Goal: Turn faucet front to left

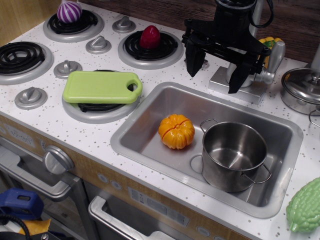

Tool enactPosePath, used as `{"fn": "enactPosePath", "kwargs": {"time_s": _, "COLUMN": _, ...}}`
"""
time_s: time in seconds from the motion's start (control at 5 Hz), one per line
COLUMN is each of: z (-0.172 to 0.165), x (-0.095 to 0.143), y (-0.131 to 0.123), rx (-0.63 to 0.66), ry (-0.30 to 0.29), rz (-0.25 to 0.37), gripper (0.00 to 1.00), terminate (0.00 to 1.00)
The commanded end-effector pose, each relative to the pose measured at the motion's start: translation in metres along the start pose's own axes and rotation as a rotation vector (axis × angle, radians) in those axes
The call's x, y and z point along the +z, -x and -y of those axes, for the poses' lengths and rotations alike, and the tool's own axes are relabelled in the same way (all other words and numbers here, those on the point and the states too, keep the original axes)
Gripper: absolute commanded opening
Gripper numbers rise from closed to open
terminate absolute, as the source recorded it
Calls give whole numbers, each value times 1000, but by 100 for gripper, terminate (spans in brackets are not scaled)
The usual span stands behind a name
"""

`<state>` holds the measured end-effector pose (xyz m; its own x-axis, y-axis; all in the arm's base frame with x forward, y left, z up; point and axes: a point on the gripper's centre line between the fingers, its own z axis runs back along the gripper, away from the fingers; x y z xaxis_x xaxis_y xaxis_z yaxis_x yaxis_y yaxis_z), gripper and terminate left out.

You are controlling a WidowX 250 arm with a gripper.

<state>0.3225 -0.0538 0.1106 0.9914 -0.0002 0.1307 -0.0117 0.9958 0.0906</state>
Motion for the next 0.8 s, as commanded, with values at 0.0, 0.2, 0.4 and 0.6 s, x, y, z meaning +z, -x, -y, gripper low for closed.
{"fn": "enactPosePath", "kwargs": {"time_s": 0.0, "z": 0, "x": 0, "y": 0, "rx": 0, "ry": 0, "rz": 0, "gripper": 100, "terminate": 0}}
{"fn": "enactPosePath", "kwargs": {"time_s": 0.2, "z": 18, "x": 2, "y": 2, "rx": 25, "ry": -24, "rz": 18, "gripper": 100, "terminate": 0}}
{"fn": "enactPosePath", "kwargs": {"time_s": 0.4, "z": 34, "x": 2, "y": -1, "rx": 45, "ry": -35, "rz": 49, "gripper": 100, "terminate": 0}}
{"fn": "enactPosePath", "kwargs": {"time_s": 0.6, "z": 44, "x": 1, "y": -9, "rx": 20, "ry": -49, "rz": 101, "gripper": 100, "terminate": 0}}
